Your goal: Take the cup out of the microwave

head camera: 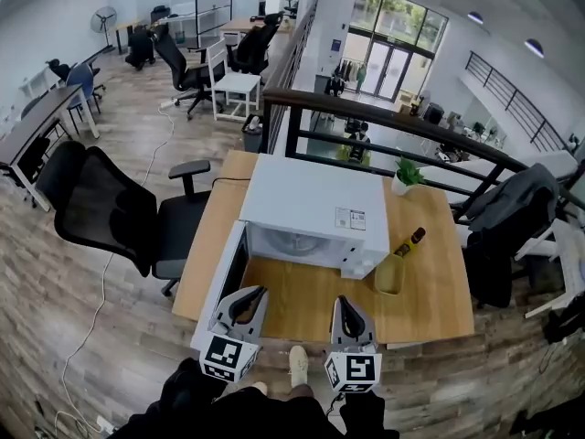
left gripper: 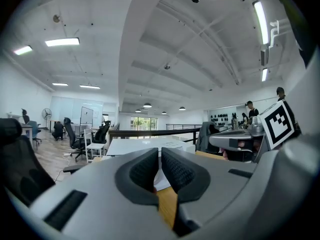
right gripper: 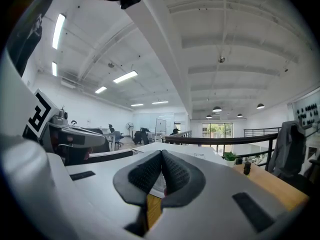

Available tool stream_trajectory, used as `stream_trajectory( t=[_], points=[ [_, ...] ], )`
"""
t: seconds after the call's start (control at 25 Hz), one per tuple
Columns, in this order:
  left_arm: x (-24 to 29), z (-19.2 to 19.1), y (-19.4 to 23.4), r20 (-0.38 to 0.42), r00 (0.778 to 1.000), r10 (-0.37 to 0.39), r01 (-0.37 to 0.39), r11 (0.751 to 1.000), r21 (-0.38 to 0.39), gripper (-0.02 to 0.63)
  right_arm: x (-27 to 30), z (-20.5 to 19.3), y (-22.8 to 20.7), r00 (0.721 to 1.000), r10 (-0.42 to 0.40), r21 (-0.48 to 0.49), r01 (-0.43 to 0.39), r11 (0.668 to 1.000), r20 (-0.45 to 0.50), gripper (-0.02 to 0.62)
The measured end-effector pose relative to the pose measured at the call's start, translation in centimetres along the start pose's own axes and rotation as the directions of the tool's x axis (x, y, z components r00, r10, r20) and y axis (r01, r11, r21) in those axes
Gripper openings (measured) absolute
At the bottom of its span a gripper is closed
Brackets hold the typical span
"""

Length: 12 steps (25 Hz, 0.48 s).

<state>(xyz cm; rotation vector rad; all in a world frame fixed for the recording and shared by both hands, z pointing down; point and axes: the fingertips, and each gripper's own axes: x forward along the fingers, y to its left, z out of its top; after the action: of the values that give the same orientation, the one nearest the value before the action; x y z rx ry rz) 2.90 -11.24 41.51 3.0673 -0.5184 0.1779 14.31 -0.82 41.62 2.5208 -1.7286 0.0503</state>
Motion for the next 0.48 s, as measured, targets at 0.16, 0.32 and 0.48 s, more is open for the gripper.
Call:
stream_trajectory(
  t=[0.16,0.32,0.48],
  points=[
    [3.1,-1.2,1.7,-0.036,0.996,0.079,-0.080,0.996,-0.027,0.037,4.8,-1.2,-1.4,0.996,0.089,0.004,-0.089,0.996,-0.027,0.015],
    [6.4,-3.1,3.2,-0.086,0.985,0.149,-0.154,0.987,-0.052,0.037,9.6,-4.0,-2.3,0.981,0.181,0.028,-0.179,0.983,-0.069,0.015],
    [9.4,-4.8,4.6,-0.103,0.974,0.202,-0.210,0.976,-0.065,0.037,13.4,-6.9,-2.9,0.963,0.248,0.051,-0.244,0.969,-0.106,0.015]
  ],
)
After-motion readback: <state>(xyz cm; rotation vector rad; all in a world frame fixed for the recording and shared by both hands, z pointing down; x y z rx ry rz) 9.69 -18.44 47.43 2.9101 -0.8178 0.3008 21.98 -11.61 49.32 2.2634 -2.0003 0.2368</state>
